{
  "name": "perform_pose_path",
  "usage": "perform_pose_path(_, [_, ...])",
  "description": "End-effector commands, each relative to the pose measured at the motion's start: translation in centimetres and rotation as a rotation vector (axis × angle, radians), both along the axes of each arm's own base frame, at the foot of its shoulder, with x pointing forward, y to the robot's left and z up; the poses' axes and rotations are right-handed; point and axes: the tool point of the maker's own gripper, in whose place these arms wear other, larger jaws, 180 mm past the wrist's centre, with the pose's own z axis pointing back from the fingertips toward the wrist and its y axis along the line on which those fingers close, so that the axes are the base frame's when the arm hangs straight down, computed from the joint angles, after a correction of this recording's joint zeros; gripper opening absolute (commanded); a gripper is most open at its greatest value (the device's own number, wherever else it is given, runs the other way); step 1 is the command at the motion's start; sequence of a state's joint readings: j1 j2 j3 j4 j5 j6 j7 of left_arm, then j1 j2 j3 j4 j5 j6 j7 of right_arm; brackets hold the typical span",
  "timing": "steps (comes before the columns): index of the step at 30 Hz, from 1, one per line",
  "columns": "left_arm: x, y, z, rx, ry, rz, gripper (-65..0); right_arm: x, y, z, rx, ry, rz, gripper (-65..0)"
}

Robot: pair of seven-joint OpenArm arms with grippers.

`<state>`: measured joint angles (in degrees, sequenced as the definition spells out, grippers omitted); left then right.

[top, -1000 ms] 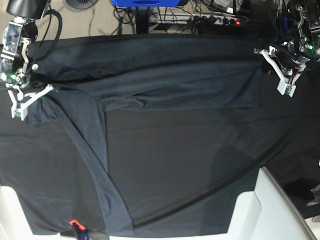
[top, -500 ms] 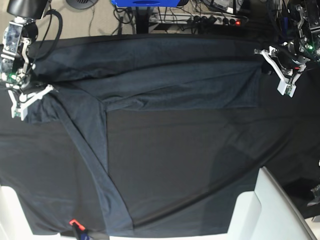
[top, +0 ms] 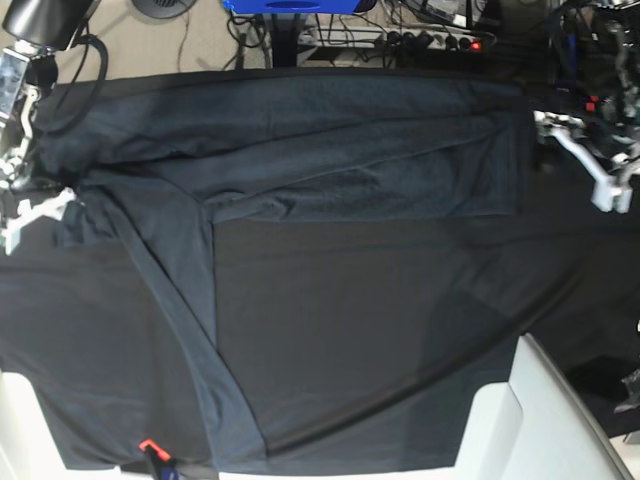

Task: Fold the T-shirt properly
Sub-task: 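Release the folded hem and lift both grippers off the shirt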

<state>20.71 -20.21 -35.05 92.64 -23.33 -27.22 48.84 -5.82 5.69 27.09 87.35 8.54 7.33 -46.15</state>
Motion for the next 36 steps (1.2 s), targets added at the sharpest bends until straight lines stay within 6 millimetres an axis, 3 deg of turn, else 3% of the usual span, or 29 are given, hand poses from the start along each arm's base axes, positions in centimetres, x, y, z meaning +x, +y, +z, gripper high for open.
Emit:
perform_pose_path(1, [1.8,-0.7,1.3,-0.009,-0.07,-0.025,-4.4,2.0,-0.4,2.0,-0.026,-0.07,0.011,-28.1])
perform_pose_path(3, [1.9,-1.5,0.7,-0.03,-0.061,-0.032,-16.8,3.3,0.8,2.1,-0.024,-0.085,0.066,-29.4])
perform_pose_path(4, [1.8,-2.2,0.0,-0.047,-0.047,-0.039,-28.1,3.7,1.6,2.1,-0.023,-0.094,0.109,-33.3])
perform_pose_path(5, [1.9,-2.7,-0.3,-0.057,-0.044,-0.046,-40.6,4.2,2.3,2.2,-0.022,-0.109,0.147,-38.9])
perform_pose_path(6, [2.3,-3.4,-0.5,-0.072,-0.049,-0.054,-57.4,4.6,3.0,2.3,-0.023,-0.129,0.179,-47.3])
perform_pose_path(7, [2.7,-4.0,-0.6,-0.088,-0.056,-0.055,-65.0,5.3,3.4,2.3,-0.021,-0.147,0.2,-56.4])
perform_pose_path(8, [2.8,-4.7,-1.0,-0.105,-0.056,-0.051,-65.0,5.8,3.5,2.1,-0.015,-0.151,0.199,-64.8])
perform_pose_path(11, [2.8,-5.2,-1.7,-0.129,-0.049,-0.036,-65.0,6.4,3.4,0.6,0.016,-0.125,0.181,-61.8])
perform_pose_path(14, [3.1,-5.5,-1.9,-0.144,-0.055,-0.029,-65.0,6.8,3.6,-0.9,0.051,-0.088,0.169,-64.4])
perform_pose_path(19, [3.1,-5.7,-2.2,-0.154,-0.053,-0.02,-65.0,7.9,2.4,-1.5,0.047,-0.103,0.153,-64.8])
perform_pose_path(25, [2.2,-5.5,-3.9,-0.181,-0.004,0.007,-65.0,7.6,0.4,-2.4,0.031,-0.072,0.136,-64.8])
perform_pose_path(29, [2.1,-6.4,-5.5,-0.196,0.05,-0.029,-65.0,7.2,-1.1,-3.2,0.015,-0.069,0.122,-64.8])
perform_pose_path(36, [3.0,-7.1,-5.5,-0.21,0.012,-0.042,-65.0,7.5,-1.4,-4.7,0.025,-0.11,0.103,-64.8])
